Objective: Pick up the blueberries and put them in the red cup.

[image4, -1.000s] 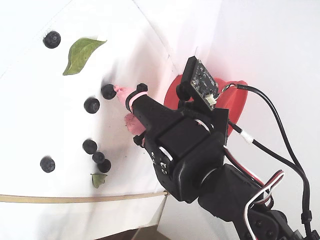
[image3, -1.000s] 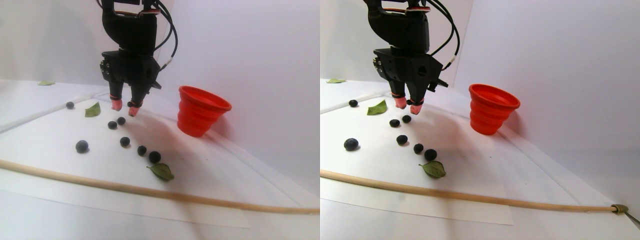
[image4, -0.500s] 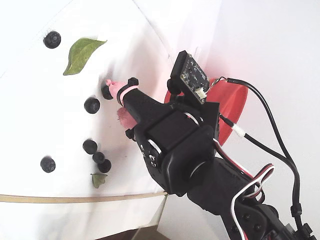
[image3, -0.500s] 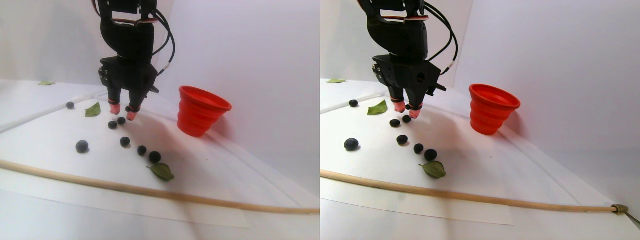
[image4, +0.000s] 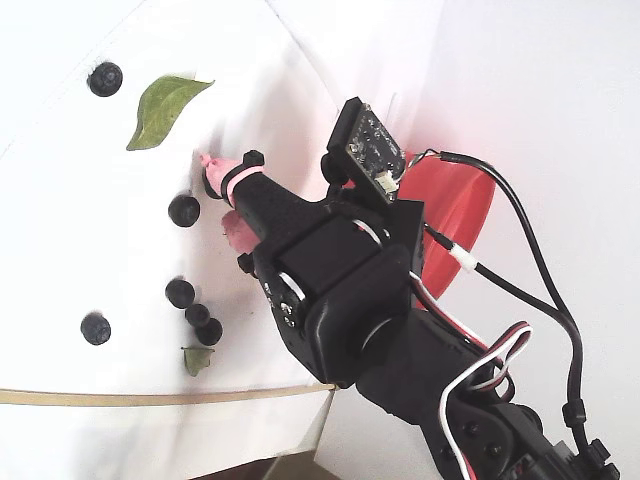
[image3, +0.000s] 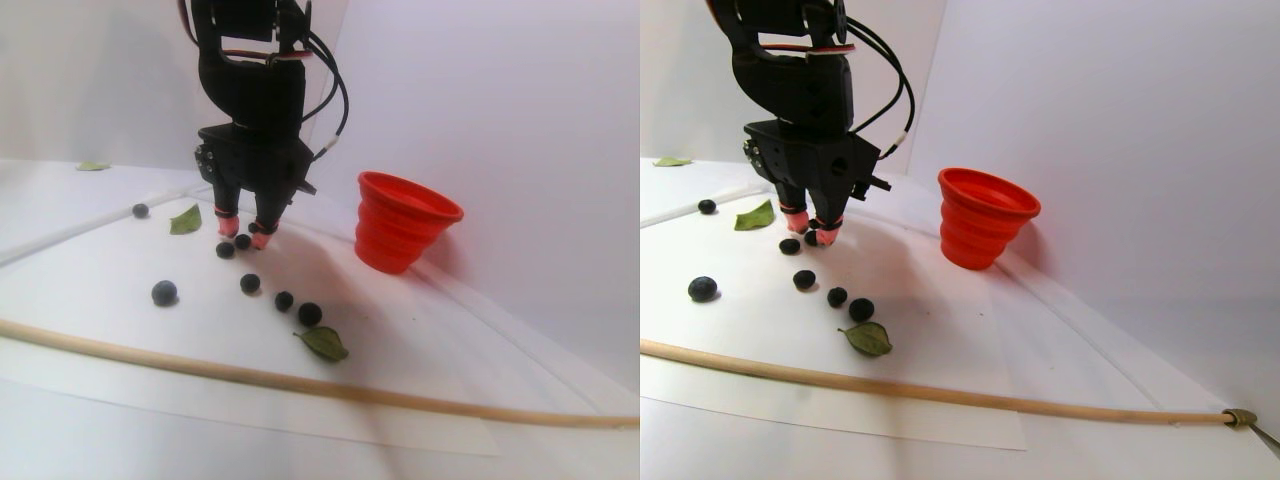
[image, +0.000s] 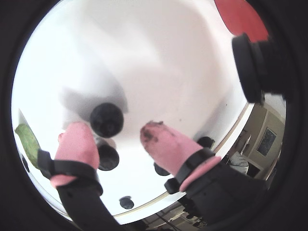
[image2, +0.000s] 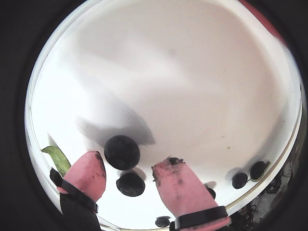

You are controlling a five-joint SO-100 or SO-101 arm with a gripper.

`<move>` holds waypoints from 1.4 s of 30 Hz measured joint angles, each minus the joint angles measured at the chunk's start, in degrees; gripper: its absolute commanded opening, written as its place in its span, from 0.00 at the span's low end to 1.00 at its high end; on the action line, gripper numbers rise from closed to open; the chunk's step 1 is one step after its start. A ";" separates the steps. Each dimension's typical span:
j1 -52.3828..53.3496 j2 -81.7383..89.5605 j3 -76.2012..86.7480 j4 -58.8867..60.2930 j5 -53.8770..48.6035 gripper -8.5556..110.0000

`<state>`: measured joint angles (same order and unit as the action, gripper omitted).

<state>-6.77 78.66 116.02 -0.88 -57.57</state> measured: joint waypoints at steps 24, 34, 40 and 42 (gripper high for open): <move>0.00 -3.08 -0.97 -3.34 0.79 0.20; 0.00 -3.69 -0.97 -4.22 0.70 0.20; 0.00 -3.69 -0.97 -4.22 -0.97 0.19; 0.00 -3.69 -0.97 -4.22 -1.85 0.19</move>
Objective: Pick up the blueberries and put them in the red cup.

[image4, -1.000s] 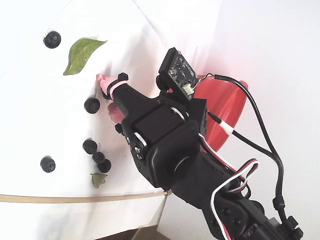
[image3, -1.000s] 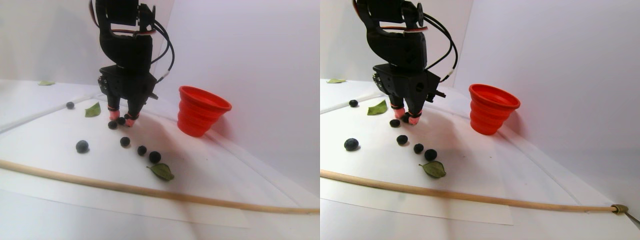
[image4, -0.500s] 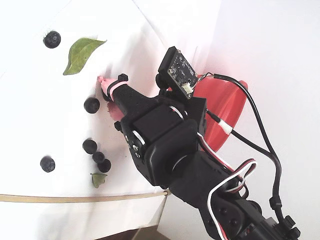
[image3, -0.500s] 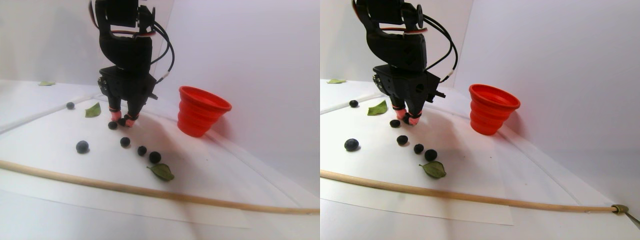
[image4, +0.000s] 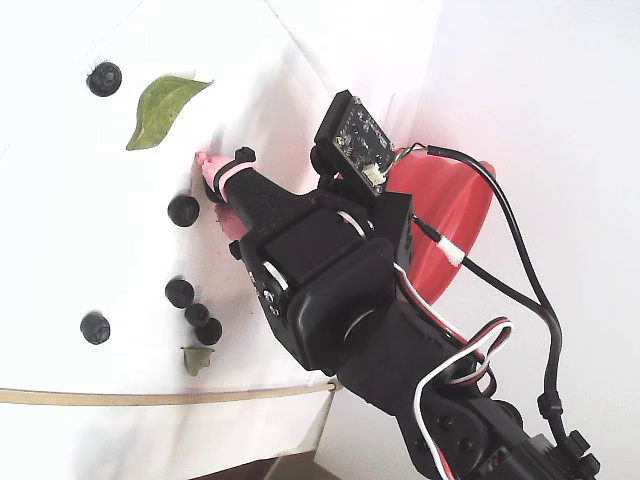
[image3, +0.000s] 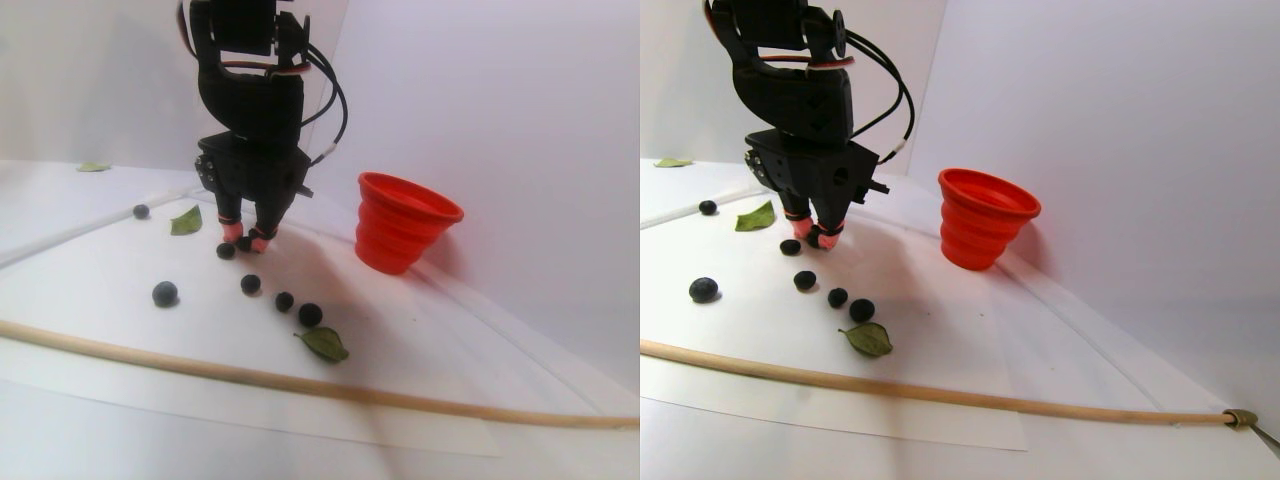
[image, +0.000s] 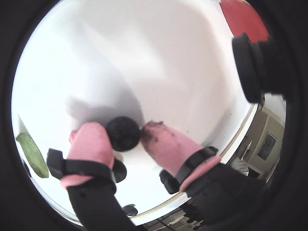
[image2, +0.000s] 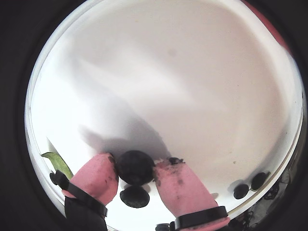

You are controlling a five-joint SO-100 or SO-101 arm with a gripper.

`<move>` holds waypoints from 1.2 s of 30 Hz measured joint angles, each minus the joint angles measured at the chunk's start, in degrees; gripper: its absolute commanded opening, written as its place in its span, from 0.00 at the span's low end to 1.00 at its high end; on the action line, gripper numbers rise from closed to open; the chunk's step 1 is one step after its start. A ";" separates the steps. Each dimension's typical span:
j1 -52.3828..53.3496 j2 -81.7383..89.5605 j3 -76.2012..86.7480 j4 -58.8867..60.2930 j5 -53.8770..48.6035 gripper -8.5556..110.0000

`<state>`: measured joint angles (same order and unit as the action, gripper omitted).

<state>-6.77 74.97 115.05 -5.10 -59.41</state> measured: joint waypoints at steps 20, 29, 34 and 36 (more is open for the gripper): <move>0.00 2.11 0.79 0.79 -5.63 0.18; 1.58 7.12 1.67 3.08 -8.53 0.18; 2.46 9.49 1.67 4.92 -10.63 0.17; 2.55 10.46 2.02 5.54 -11.69 0.17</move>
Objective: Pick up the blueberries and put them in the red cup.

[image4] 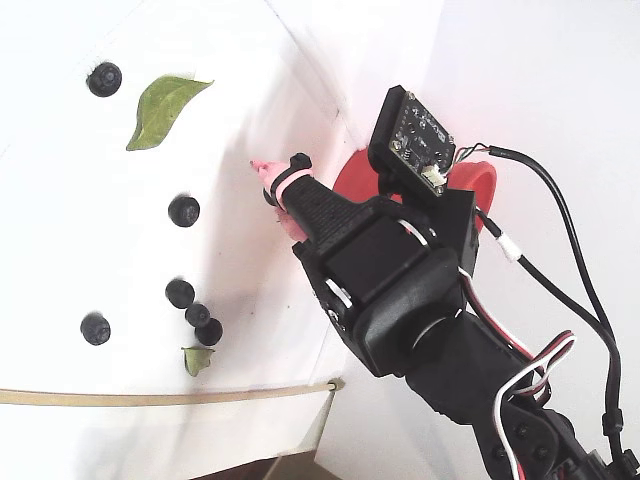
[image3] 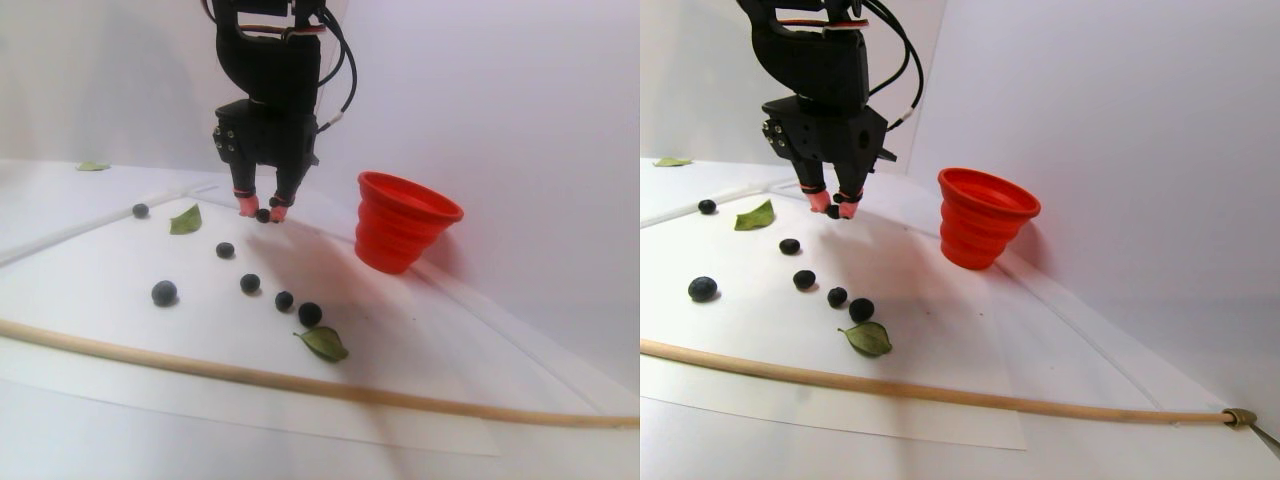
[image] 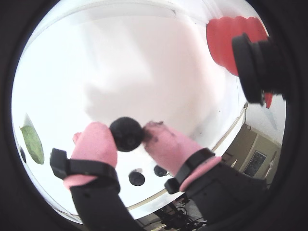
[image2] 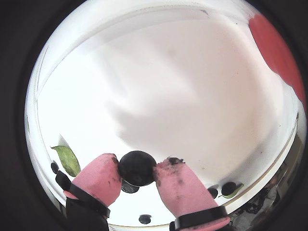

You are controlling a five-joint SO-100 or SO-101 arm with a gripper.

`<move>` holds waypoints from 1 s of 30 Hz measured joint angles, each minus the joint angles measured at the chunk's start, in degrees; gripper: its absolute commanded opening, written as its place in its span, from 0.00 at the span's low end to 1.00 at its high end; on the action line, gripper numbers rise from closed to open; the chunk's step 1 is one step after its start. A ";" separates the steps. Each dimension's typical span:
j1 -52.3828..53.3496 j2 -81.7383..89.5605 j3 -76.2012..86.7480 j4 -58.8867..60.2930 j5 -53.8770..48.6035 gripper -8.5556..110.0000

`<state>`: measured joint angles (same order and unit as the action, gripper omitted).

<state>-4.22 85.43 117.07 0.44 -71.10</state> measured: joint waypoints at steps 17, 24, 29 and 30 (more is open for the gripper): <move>2.90 7.03 0.62 3.69 -6.42 0.18; 4.57 8.17 0.62 3.69 -8.61 0.18; 6.06 10.55 0.62 5.62 -10.46 0.18; 6.33 10.99 0.62 6.06 -10.72 0.18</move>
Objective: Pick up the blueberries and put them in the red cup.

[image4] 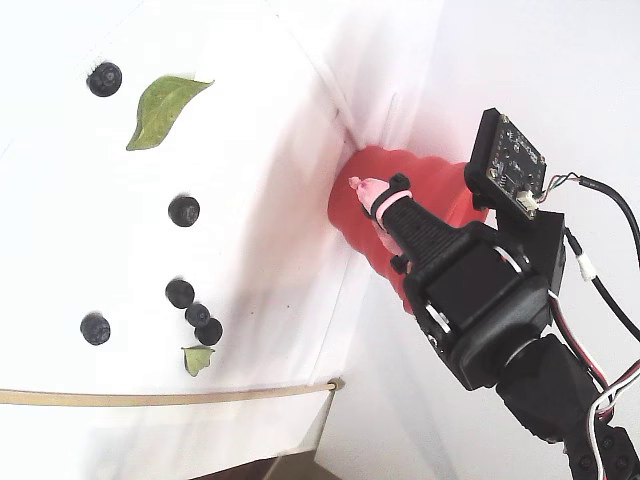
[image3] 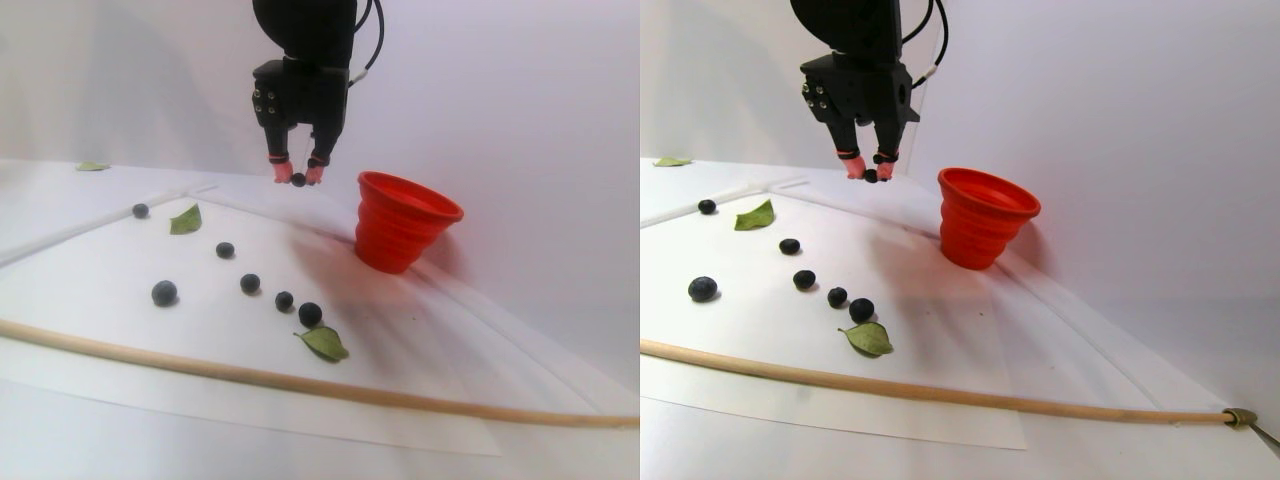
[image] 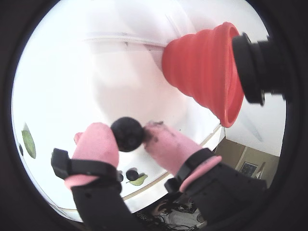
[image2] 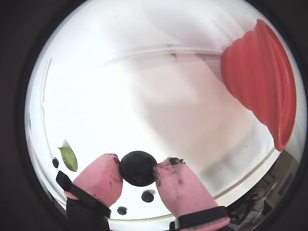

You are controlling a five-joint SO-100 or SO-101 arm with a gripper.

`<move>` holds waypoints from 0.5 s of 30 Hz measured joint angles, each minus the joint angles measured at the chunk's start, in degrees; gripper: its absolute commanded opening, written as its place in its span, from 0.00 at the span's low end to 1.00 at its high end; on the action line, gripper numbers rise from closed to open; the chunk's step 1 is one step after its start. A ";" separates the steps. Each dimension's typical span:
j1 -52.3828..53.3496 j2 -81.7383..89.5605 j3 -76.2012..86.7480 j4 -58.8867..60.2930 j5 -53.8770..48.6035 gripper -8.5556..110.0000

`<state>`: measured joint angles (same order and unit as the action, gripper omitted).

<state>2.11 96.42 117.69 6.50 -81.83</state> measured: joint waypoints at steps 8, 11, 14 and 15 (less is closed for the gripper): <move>1.49 2.29 0.00 1.41 -1.93 0.18; 2.20 2.29 0.00 1.41 -2.37 0.18; 3.43 2.29 0.00 1.76 -3.16 0.18; 3.78 2.29 0.00 1.93 -3.34 0.18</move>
<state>5.89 98.70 117.69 8.44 -85.17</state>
